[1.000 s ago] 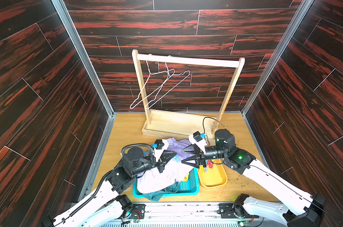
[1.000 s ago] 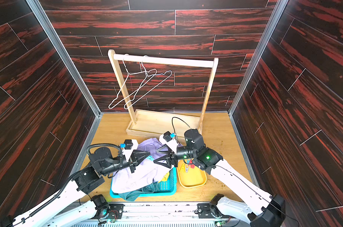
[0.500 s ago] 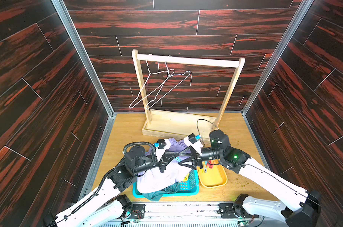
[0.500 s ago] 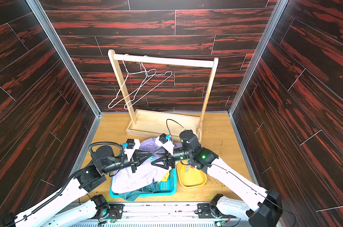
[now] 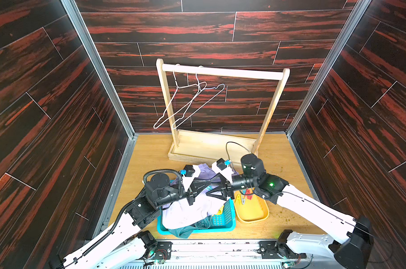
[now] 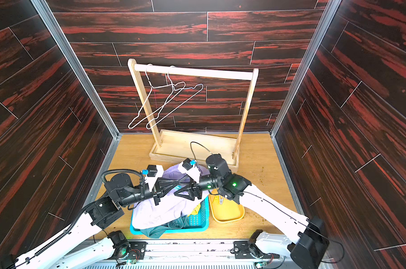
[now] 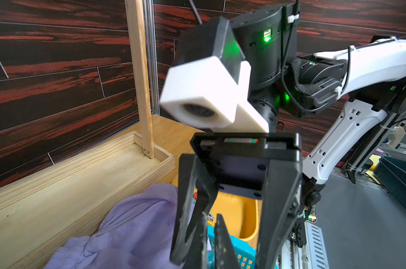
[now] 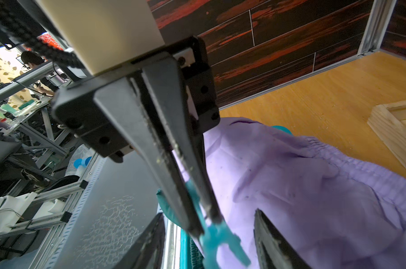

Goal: Remove the clothespins securing shorts to the hanger
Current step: Place the clothespin in the storage box.

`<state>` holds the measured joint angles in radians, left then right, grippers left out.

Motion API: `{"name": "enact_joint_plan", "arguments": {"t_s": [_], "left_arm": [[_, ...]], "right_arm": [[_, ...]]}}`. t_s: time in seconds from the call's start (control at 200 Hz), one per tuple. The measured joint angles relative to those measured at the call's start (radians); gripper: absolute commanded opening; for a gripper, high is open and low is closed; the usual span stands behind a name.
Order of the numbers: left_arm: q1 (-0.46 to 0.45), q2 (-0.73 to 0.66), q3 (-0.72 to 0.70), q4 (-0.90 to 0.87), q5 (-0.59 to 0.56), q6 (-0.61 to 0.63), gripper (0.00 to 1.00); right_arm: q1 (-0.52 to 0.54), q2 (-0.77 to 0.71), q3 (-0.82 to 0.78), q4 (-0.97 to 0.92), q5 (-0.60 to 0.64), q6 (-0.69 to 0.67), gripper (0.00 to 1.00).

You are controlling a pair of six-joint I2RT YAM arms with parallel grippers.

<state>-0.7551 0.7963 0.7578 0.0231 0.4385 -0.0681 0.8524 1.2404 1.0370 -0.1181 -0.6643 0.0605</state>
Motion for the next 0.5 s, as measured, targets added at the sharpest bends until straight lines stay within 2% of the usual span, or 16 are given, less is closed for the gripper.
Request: {"name": "enact_joint_plan", "arguments": {"t_s": [0.11, 0.331, 0.501], "left_arm": [[0.000, 0.000, 0.000, 0.000, 0.000, -0.004, 0.00], [0.000, -0.014, 0.000, 0.000, -0.001, -0.008, 0.00], [-0.003, -0.020, 0.000, 0.007, -0.002, -0.015, 0.00]], "right_arm": [[0.017, 0.018, 0.006, 0.019, 0.000, 0.007, 0.60], [0.023, 0.020, 0.006, 0.031, 0.003, 0.018, 0.49], [0.021, 0.020, 0.006, 0.037, 0.005, 0.028, 0.34]]}}
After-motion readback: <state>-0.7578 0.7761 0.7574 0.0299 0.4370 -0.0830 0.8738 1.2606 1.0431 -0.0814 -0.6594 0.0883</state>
